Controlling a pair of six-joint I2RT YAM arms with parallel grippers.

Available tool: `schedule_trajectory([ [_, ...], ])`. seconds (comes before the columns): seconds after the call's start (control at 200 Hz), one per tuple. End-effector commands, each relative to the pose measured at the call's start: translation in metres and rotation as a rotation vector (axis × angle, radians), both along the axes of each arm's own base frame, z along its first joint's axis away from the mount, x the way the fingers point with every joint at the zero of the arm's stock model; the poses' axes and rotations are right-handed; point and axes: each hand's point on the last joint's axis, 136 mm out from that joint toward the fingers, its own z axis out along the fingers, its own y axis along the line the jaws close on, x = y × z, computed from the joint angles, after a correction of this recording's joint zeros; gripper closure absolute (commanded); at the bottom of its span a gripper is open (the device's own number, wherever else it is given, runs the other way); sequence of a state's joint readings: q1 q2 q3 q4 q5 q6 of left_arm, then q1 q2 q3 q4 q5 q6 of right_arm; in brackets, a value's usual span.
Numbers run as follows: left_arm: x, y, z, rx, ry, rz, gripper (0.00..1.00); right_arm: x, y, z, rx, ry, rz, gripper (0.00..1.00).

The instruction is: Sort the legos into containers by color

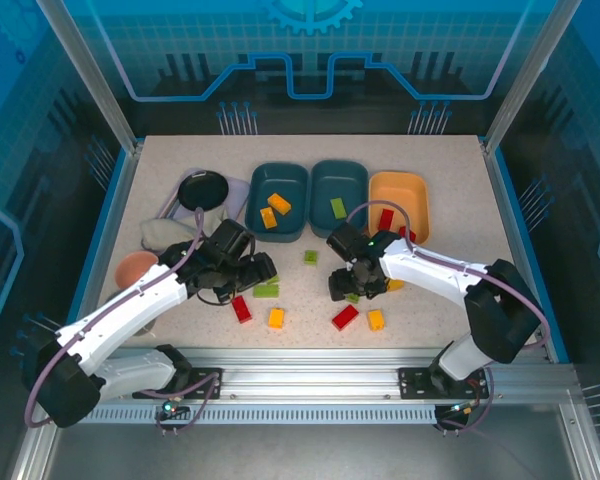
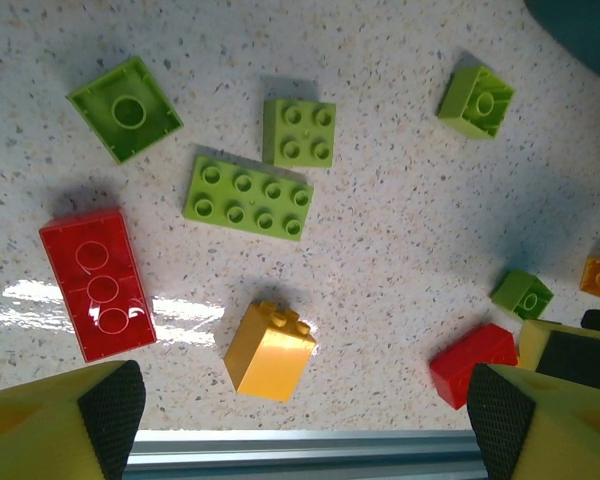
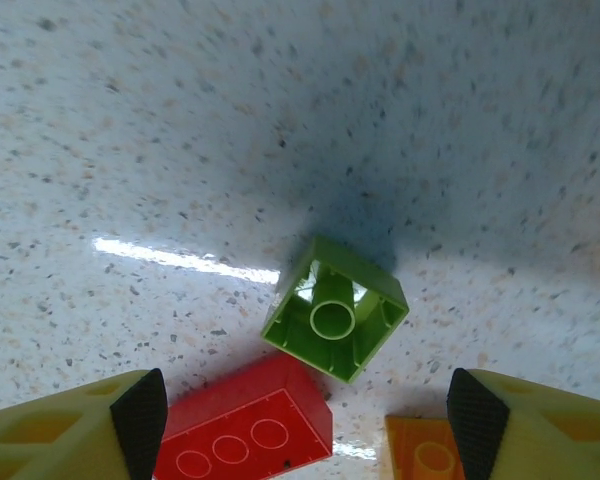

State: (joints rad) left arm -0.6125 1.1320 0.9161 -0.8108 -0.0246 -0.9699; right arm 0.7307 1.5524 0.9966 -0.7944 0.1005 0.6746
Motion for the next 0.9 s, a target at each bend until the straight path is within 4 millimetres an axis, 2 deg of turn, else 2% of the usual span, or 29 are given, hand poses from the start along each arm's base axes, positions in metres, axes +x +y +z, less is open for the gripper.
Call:
schedule_trajectory([
  [0.0,0.001,-0.008,0.006,-0.061,-0.018,-0.012,0.13,0.005,0.004,-0.009,0.050,0.045,-0.172,0.24],
  [0.13,0.001,-0.010,0.009,-0.066,-0.021,-0.025,0.13,0.010,-0.006,-0.023,0.037,0.071,-0.302,0.28],
  [0.245,0.001,-0.011,0.011,-0.071,-0.026,-0.029,0.13,0.013,-0.012,-0.032,0.033,0.075,-0.360,0.35],
  [0.4,0.000,-0.010,0.014,-0.076,-0.034,-0.029,0.13,0.013,-0.013,-0.042,0.023,0.100,-0.384,0.44],
  [0.65,0.000,-0.008,0.015,-0.077,-0.044,-0.026,0.13,0.013,-0.011,-0.046,0.030,0.111,-0.414,0.63],
  [0.755,0.003,-0.010,0.021,-0.084,-0.058,-0.024,0.13,0.022,-0.007,-0.032,0.044,0.077,-0.390,0.71],
  [0.895,0.016,-0.018,0.040,-0.086,-0.090,-0.038,0.13,0.053,-0.005,0.021,0.002,-0.083,-0.280,0.72],
])
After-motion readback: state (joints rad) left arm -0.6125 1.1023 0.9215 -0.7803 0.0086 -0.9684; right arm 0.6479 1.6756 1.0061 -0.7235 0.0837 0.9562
